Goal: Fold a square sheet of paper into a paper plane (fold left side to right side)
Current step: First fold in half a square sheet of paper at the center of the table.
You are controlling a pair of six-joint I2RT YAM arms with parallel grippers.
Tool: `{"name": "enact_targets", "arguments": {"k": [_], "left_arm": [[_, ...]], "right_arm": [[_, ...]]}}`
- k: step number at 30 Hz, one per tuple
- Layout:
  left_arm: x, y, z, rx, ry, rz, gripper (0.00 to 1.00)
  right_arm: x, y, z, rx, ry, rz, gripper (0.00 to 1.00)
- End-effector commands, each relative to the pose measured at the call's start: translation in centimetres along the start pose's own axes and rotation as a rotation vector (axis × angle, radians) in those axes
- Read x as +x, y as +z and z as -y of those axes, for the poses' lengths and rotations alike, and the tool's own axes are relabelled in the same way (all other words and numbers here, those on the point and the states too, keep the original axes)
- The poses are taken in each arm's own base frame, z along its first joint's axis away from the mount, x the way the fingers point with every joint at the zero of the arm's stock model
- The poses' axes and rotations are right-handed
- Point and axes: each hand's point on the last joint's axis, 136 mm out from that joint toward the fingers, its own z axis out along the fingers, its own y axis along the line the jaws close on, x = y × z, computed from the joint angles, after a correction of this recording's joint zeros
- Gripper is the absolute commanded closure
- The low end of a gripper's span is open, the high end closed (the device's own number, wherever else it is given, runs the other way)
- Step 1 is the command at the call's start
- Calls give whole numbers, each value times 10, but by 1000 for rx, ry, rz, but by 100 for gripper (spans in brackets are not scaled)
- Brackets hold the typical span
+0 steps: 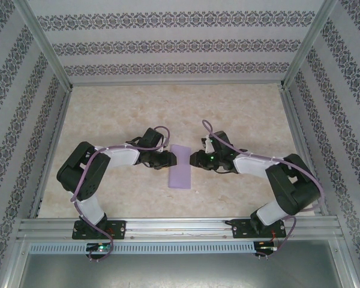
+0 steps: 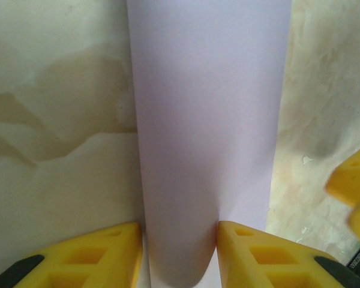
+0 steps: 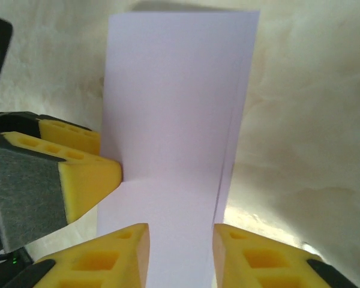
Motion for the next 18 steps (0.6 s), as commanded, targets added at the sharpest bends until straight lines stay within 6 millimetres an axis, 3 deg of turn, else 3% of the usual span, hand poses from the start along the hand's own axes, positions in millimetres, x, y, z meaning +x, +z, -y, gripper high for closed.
{"name": "enact_targets", "arguments": {"k": [1, 9, 18], "left_arm": [[17, 23, -12, -63, 23, -58, 61], [22, 26, -19, -135, 47, -81, 60], [22, 30, -22, -162, 54, -89, 60]], "right_arm": [[0, -16, 21, 94, -3, 41, 64], [-6, -43, 33, 120, 19, 122, 60], [-3, -47, 35, 118, 20, 119, 59]]}}
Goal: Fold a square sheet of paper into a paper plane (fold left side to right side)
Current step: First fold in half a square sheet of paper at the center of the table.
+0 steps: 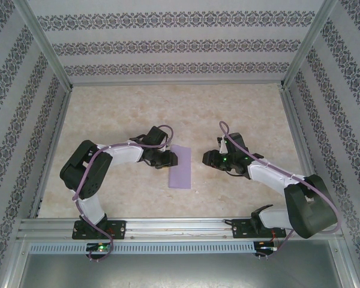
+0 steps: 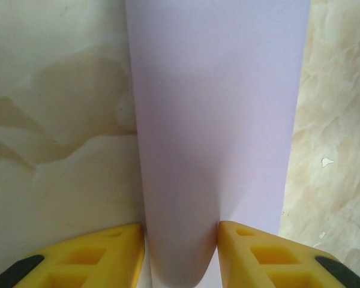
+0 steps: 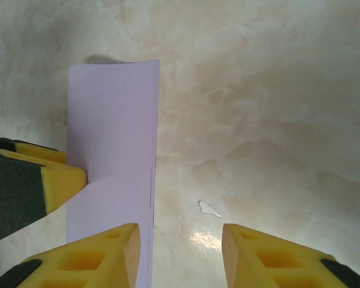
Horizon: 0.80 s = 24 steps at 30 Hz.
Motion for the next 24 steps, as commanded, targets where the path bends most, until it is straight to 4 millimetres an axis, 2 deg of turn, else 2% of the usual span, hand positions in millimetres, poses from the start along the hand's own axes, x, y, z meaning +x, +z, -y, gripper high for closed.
{"name": "enact_targets", "arguments": {"k": [1, 24], "left_arm": [[21, 31, -18, -79, 34, -64, 60], [23, 35, -22, -125, 57, -84, 57]], "right_arm": [[3, -2, 4, 14, -14, 1, 59], [6, 0, 4, 3, -14, -18, 59]]}}
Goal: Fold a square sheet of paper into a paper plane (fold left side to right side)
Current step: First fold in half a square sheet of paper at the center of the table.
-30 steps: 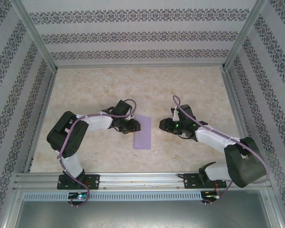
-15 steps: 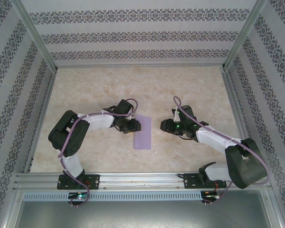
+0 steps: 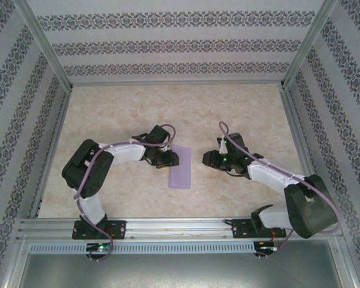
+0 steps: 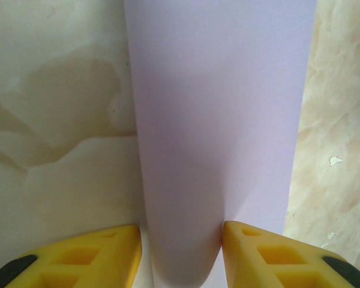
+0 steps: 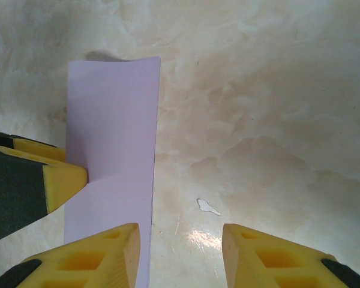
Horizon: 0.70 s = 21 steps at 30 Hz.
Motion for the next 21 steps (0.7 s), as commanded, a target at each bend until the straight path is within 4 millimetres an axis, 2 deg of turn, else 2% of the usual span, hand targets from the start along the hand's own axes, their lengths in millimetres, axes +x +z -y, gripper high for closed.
{"name": "enact_targets", "arguments": {"k": [1, 21], "left_arm": [[23, 35, -22, -88, 37, -65, 57], [23, 35, -31, -131, 3, -50, 57]], "right_arm": [[4, 0, 3, -1, -3, -14, 59], [11, 8, -4, -24, -13, -54, 59]]}}
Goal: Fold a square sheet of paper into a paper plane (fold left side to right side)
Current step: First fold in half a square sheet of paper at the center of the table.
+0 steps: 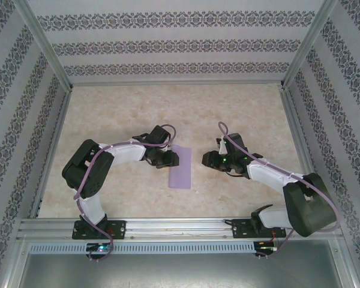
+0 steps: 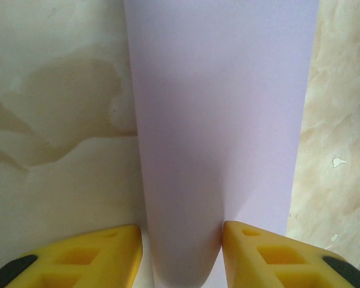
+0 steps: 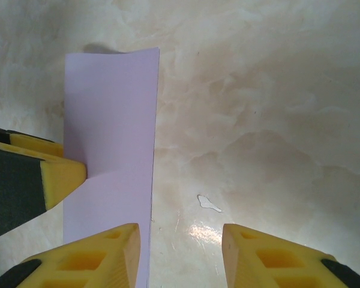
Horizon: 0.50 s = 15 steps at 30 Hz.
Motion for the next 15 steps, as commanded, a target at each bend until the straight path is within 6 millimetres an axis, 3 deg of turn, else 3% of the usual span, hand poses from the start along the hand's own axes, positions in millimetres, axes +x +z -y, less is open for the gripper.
{"name": "enact_targets", "arguments": {"k": [1, 15], "left_arm": [[23, 34, -30, -120, 1, -54, 57], [23, 36, -36, -139, -22, -53, 57]], "right_arm": [[6, 5, -7, -24, -23, -32, 59], [14, 20, -24, -64, -43, -91, 61]]}}
